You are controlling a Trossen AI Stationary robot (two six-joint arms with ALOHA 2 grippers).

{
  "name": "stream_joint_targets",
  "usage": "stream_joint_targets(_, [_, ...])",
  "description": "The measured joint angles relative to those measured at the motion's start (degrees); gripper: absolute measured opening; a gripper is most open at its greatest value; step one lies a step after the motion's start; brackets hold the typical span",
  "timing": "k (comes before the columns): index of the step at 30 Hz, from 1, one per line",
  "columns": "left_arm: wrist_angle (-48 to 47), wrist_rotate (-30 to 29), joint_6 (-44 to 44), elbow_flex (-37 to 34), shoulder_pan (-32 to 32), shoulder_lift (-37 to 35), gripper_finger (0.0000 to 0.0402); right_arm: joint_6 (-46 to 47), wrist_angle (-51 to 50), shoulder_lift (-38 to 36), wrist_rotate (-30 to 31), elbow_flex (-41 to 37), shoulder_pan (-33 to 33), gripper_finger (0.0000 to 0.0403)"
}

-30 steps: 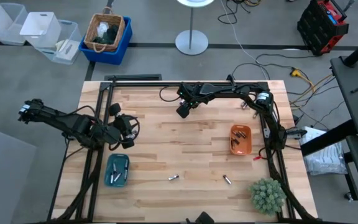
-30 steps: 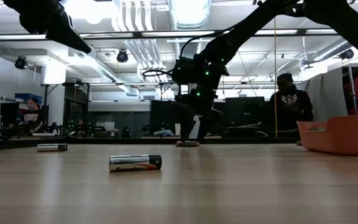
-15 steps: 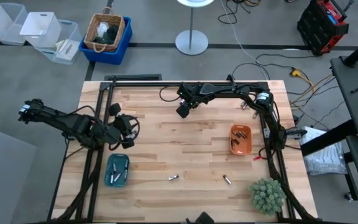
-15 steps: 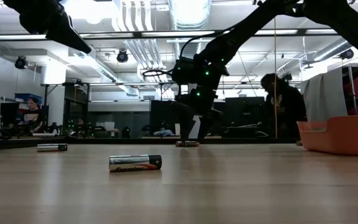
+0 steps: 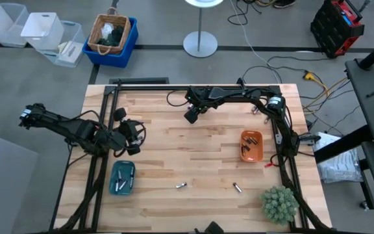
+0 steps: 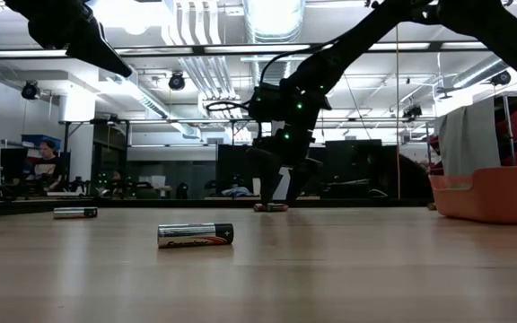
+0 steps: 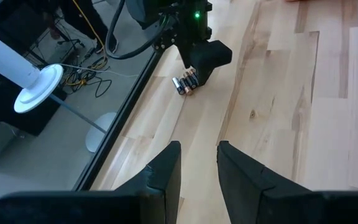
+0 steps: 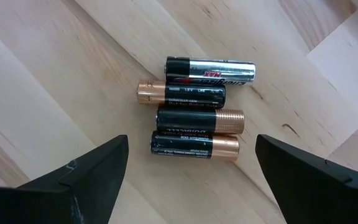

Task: Sort batteries
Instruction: Put the black battery into the orange bin

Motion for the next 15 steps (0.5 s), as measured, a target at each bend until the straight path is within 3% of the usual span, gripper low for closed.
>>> stream_joint_targets(15, [-0.02, 0.00, -0.01, 0.00, 0.00, 0.02, 0.0084, 0.18, 1.67, 0.95, 0.02, -1.05, 0.00, 0.0340])
